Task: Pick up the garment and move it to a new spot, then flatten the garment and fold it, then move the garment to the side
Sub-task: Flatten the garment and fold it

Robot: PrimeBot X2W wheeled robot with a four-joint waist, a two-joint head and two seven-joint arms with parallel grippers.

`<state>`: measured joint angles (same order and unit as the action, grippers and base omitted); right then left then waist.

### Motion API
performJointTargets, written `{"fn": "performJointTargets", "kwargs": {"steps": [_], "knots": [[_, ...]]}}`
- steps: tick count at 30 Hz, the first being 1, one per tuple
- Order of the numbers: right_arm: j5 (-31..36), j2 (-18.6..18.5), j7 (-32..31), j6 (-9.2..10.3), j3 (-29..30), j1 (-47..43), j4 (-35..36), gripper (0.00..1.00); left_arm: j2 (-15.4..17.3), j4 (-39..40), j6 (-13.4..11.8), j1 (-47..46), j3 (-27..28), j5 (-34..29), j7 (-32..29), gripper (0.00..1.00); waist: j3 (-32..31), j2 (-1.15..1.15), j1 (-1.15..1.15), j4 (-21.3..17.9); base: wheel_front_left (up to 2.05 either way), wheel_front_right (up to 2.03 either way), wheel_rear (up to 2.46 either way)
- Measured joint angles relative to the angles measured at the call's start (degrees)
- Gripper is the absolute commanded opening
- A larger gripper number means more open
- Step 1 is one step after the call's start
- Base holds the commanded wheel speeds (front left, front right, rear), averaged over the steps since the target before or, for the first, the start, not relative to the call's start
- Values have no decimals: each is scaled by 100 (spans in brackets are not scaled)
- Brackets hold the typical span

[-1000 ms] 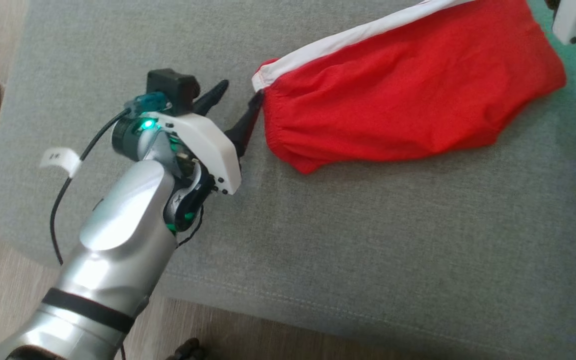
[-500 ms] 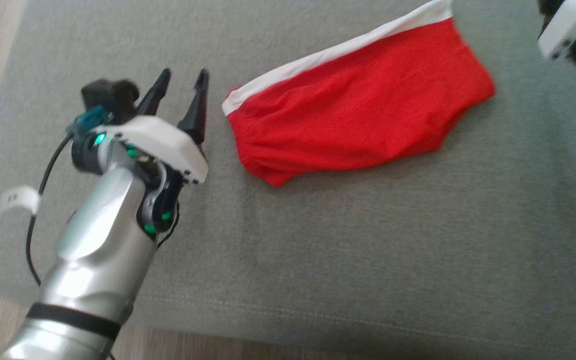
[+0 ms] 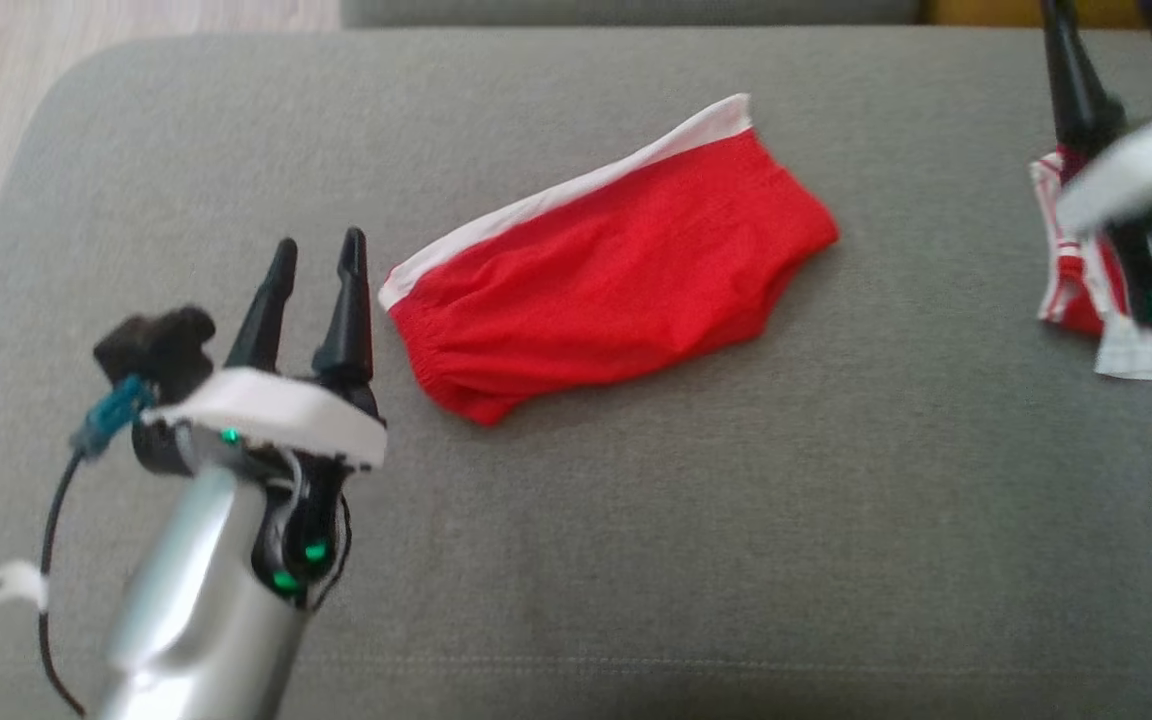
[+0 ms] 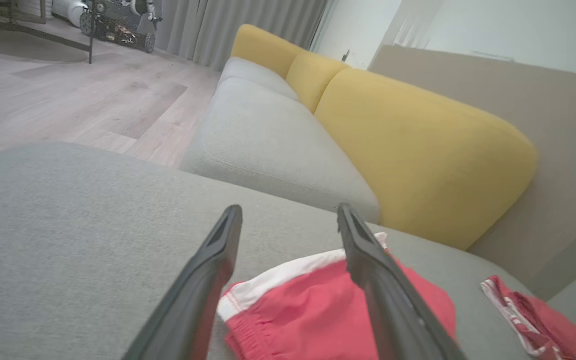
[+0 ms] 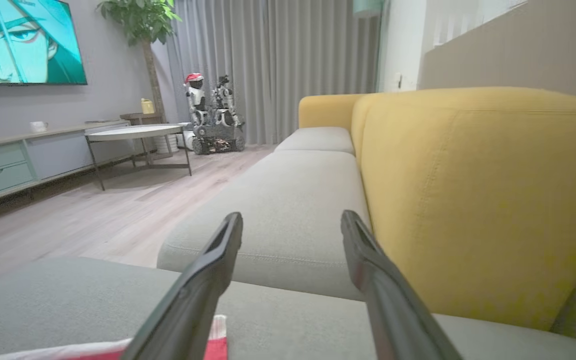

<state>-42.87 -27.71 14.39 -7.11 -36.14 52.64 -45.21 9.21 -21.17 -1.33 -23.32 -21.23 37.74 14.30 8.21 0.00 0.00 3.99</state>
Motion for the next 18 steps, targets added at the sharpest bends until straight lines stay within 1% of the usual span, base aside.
{"fn": "performJointTargets", "kwargs": {"steps": [4, 7, 9, 12, 15, 18], "knots": [[1001, 70, -1, 0, 1239, -1316, 817, 100, -236, 400, 167, 514, 405, -364, 0, 100, -168, 0, 0, -132, 0, 0, 0], [1778, 392, -1, 0, 1957, -2224, 1444, 100, -346, 568, 297, 907, 653, -713, 1, 100, -268, 0, 0, -209, 0, 0, 0], [2276, 669, -1, 0, 2336, -2705, 1852, 100, -422, 642, 397, 1145, 777, -950, 1, 100, -328, 0, 0, -248, 0, 0, 0], [2791, 1033, -1, 0, 2806, -3253, 2335, 100, -520, 739, 483, 1447, 934, -1292, 1, 100, -399, 0, 0, -288, 0, 0, 0], [3092, 1404, -1, 0, 3227, -3671, 2591, 100, -591, 883, 546, 1678, 1076, -1611, 1, 100, -467, 0, 0, -313, 0, 0, 0], [3386, 1669, -1, 0, 3504, -4025, 2813, 100, -611, 993, 639, 1892, 1109, -1898, 1, 100, -489, 0, 0, -314, 0, 0, 0]]}}
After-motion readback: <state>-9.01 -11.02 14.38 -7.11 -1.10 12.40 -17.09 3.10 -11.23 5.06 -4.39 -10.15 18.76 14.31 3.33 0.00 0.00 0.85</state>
